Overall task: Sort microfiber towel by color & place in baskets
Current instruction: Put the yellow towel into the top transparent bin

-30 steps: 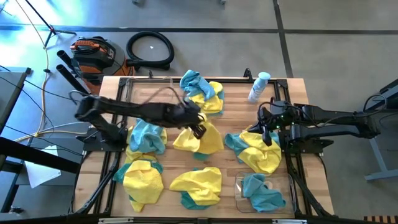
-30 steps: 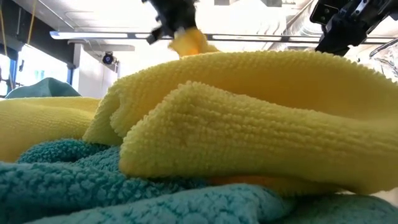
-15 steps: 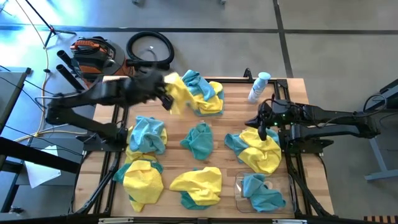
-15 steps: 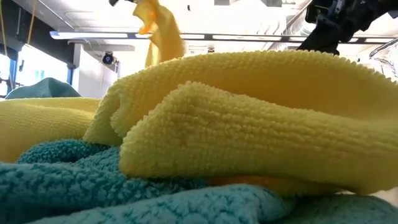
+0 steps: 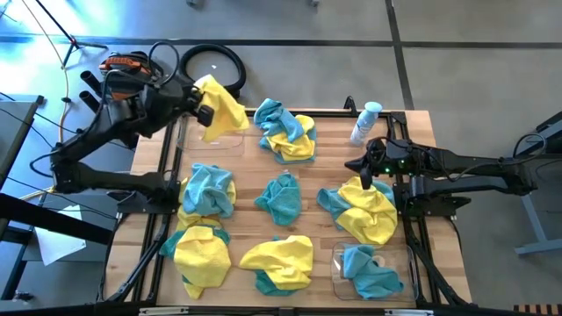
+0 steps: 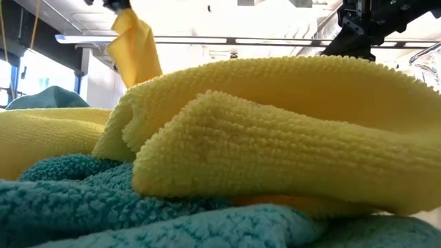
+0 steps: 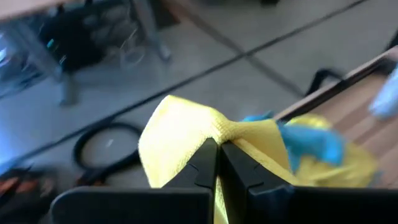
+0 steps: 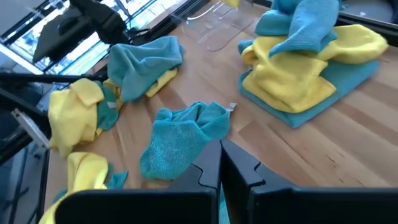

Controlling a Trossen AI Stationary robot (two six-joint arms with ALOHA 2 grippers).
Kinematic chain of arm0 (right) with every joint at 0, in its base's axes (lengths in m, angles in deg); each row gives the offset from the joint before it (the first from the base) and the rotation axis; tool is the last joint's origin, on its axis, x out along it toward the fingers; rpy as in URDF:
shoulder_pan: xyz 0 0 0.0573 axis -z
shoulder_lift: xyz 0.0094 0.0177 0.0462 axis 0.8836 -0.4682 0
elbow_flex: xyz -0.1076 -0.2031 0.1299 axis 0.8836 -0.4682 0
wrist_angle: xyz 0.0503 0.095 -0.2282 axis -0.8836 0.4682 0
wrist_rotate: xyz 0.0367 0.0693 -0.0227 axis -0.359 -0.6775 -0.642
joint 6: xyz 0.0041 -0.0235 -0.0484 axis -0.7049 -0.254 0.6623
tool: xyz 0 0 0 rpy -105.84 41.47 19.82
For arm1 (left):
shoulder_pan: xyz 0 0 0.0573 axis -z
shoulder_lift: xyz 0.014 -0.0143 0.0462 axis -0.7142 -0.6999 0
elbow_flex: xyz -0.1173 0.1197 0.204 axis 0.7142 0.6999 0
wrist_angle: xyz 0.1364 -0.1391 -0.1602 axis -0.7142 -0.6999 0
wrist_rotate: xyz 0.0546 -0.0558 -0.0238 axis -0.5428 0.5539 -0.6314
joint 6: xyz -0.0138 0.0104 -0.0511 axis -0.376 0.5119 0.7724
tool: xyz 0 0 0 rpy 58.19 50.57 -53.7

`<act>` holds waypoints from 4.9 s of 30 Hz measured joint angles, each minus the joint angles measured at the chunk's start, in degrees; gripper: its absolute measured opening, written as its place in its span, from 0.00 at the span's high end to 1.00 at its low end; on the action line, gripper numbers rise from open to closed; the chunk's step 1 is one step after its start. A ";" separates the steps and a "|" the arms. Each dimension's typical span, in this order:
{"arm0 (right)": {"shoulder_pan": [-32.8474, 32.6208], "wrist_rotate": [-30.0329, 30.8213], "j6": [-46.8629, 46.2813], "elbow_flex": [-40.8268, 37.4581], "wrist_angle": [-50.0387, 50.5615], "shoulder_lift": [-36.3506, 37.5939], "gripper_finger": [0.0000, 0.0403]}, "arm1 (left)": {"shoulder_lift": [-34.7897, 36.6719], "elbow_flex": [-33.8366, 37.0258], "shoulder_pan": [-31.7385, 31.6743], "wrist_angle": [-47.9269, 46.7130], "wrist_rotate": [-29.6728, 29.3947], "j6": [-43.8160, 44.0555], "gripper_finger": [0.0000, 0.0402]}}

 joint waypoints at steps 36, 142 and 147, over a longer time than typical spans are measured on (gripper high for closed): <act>-0.01 4.62 -3.20 -0.02 0.08 -0.04 1.00 | -23.71 11.16 -18.75 2.81 20.77 12.39 1.00; -2.21 1.73 7.91 23.93 -7.64 -42.32 1.00 | -33.44 28.48 -21.72 22.09 25.51 28.10 0.78; -2.21 1.74 9.33 31.73 -2.91 -47.61 1.00 | -31.68 28.48 -21.59 20.49 25.08 26.71 0.78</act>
